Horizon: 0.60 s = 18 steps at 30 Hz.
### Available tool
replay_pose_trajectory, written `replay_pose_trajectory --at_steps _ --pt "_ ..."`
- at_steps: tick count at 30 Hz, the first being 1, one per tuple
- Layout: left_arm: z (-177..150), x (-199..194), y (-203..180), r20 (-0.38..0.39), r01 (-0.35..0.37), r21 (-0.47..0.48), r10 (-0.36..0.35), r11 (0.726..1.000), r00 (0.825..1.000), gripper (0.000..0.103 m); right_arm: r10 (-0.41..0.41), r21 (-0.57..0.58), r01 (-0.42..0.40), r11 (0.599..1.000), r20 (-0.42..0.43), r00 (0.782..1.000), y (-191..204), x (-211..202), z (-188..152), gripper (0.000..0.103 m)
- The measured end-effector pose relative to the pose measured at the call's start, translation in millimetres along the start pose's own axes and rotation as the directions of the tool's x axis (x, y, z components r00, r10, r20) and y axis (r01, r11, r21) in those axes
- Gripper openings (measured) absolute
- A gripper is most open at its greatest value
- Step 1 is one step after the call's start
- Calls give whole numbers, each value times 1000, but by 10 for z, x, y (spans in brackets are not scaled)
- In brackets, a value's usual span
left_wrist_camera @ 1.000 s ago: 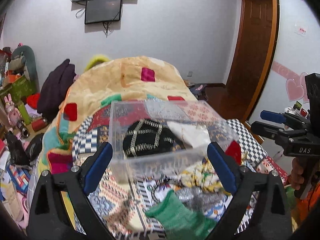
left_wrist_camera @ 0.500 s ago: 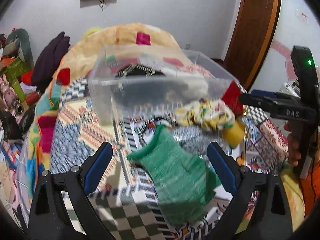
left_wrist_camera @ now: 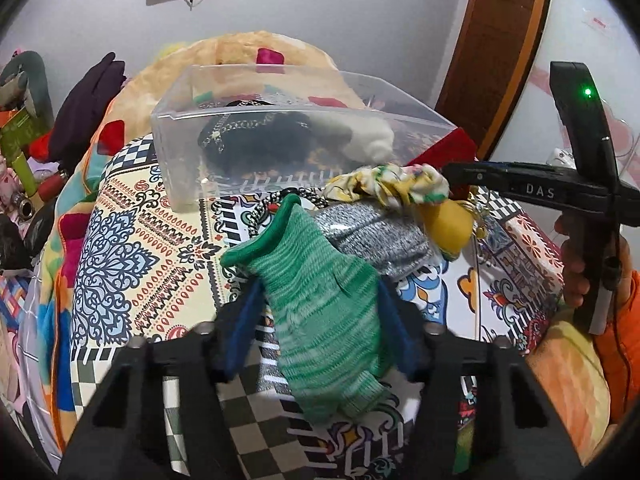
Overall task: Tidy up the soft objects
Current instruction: 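Grasp the green knit item with the left tool while the right tool grasps the red velvet pouch, then carry both items over the clear box and release them inside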
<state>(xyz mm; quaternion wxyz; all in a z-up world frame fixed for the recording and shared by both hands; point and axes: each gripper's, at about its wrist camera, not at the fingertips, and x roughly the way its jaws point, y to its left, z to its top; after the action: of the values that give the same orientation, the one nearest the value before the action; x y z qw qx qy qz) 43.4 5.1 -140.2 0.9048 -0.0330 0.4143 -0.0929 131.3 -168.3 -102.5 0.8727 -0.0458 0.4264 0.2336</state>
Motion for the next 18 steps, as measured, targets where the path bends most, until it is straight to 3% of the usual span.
replay_pose_trajectory --at_steps 5,8,18 --pt "-30 -83 4 7 3 6 -3 1000 1000 17 1 -8 -1 1000 22 1000 22 -106 -20 17" --pt "6 -162 27 26 2 -4 -2 1000 1000 12 7 -5 -7 1000 45 999 22 -223 -15 16" --pt "337 -542 165 159 -27 -19 29 999 987 11 34 -16 -32 999 177 984 95 -662 214 15"
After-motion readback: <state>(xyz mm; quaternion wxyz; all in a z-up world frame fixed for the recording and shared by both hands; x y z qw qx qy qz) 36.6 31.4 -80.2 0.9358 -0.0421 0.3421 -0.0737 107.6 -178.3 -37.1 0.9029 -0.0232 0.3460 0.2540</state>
